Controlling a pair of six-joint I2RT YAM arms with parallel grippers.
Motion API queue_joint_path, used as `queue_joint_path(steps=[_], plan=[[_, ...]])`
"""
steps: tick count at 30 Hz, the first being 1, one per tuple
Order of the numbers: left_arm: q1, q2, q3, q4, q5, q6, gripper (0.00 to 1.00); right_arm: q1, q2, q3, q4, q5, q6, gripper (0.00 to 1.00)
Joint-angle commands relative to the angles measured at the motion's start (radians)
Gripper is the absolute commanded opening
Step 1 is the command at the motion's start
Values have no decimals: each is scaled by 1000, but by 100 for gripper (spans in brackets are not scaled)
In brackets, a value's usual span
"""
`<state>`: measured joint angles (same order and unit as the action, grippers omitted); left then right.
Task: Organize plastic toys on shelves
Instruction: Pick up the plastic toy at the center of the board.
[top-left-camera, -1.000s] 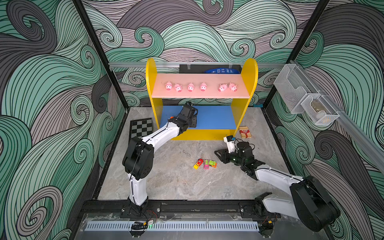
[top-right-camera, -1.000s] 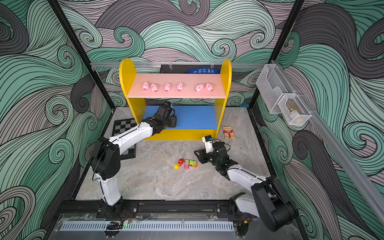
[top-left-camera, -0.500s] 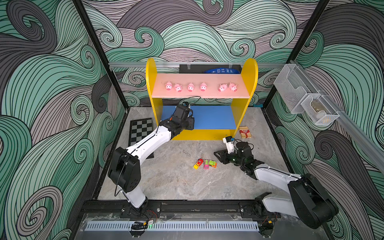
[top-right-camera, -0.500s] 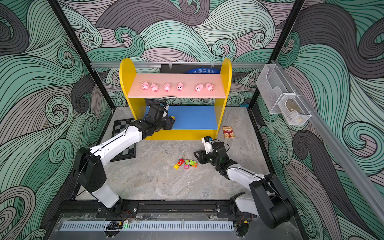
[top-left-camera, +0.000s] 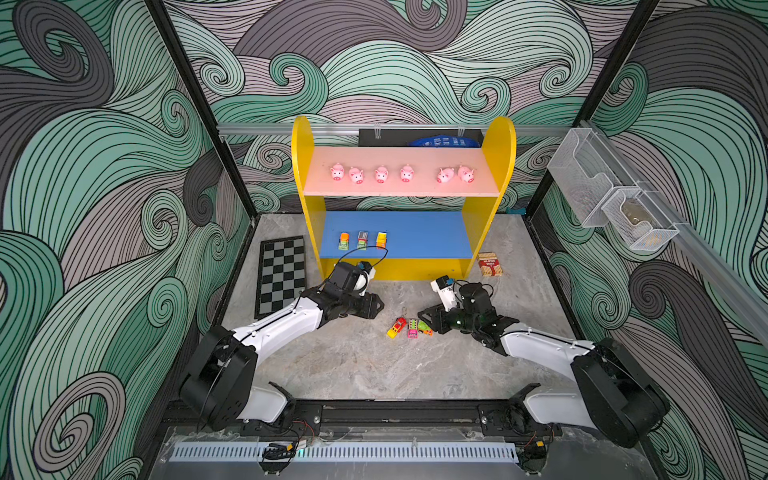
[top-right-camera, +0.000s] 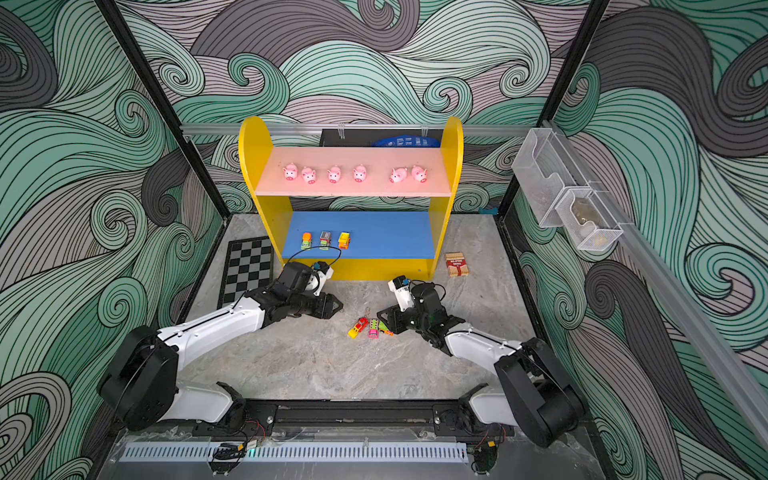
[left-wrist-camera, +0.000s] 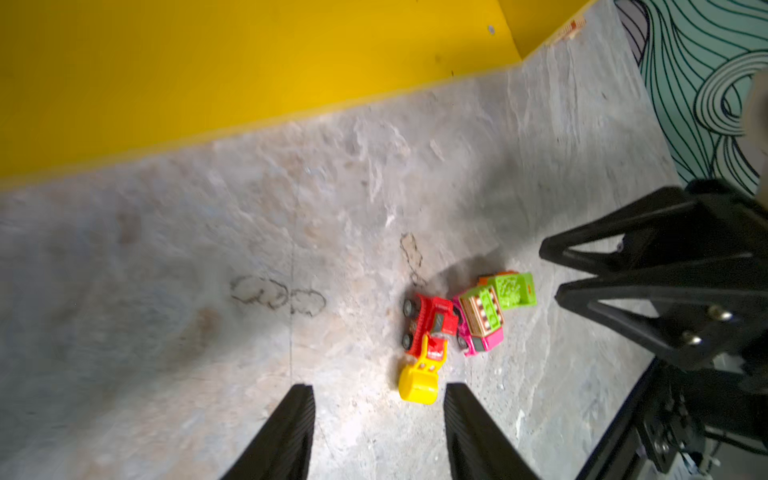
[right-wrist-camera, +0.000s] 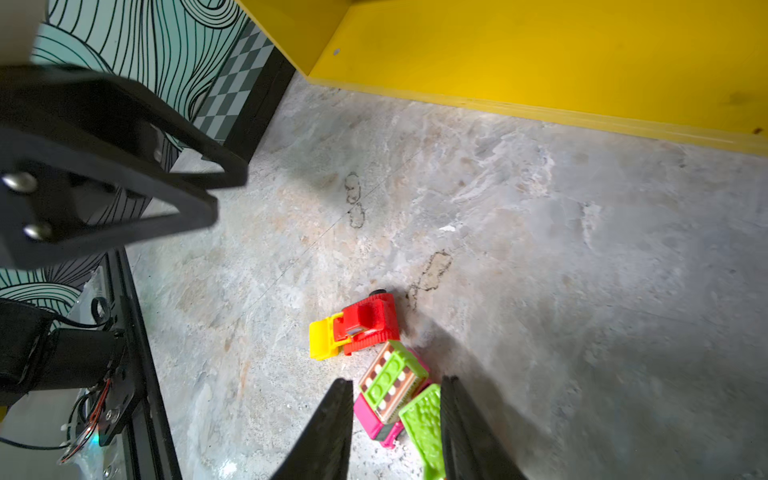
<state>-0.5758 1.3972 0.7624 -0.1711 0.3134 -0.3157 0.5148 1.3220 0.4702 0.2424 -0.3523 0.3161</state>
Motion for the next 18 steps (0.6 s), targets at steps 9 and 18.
queue_joint_path(steps=[9,18], plan=[[-229,59,-54,181,-227,104,75,20,-35,25,-42,40,-8,38],[-292,207,-15,200,-367,135,70,20,-43,25,-43,52,-3,39]])
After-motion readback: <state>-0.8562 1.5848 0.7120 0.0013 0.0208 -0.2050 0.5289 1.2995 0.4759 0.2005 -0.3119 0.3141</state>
